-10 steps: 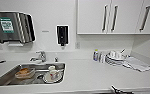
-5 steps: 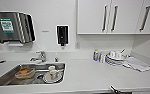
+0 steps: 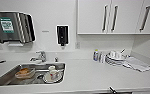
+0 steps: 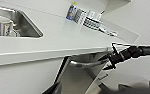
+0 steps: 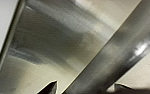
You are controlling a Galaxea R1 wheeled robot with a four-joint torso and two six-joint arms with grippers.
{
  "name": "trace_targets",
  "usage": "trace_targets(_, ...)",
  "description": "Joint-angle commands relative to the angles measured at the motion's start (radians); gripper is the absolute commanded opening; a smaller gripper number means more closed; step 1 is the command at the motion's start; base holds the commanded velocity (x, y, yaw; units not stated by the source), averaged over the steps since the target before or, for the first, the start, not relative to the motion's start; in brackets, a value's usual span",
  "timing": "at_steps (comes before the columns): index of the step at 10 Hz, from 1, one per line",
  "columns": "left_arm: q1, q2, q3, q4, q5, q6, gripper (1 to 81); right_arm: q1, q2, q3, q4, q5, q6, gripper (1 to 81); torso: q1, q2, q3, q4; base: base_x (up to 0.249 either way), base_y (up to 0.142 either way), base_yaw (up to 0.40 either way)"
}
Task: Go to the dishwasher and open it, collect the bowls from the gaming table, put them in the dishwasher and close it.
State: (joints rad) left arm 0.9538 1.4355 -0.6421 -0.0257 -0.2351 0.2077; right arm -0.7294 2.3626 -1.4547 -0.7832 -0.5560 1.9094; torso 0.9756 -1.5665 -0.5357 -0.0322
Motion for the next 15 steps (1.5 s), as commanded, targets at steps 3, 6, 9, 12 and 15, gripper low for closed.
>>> trace_targets(3, -0.069, -0.024, 0.019, 0.021, 0.011, 0.002, 81.1, 0.093, -0.096, 0.082, -0.007, -0.073, -0.007, 81.1, 0.0, 0.0, 0.0, 0.0, 0.0, 0.0, 0.0)
trace_targets(6, -0.068, -0.023, 0.019, 0.023, 0.011, 0.002, 81.1, 0.078, -0.099, 0.082, -0.007, -0.073, -0.01, 81.1, 0.0, 0.0, 0.0, 0.0, 0.0, 0.0, 0.0)
trace_targets(9, -0.068, -0.021, 0.019, 0.023, 0.011, 0.002, 81.1, 0.058, -0.098, 0.076, -0.011, -0.073, -0.013, 81.1, 0.0, 0.0, 0.0, 0.0, 0.0, 0.0, 0.0)
trace_targets(12, -0.068, -0.013, 0.016, 0.021, 0.014, 0.002, 81.1, 0.012, -0.093, 0.057, -0.047, -0.064, -0.01, 81.1, 0.0, 0.0, 0.0, 0.0, 0.0, 0.0, 0.0)
trace_targets(15, -0.068, -0.016, 0.016, 0.017, 0.016, 0.002, 81.1, -0.022, -0.096, 0.045, -0.059, -0.058, -0.009, 81.1, 0.0, 0.0, 0.0, 0.0, 0.0, 0.0, 0.0)
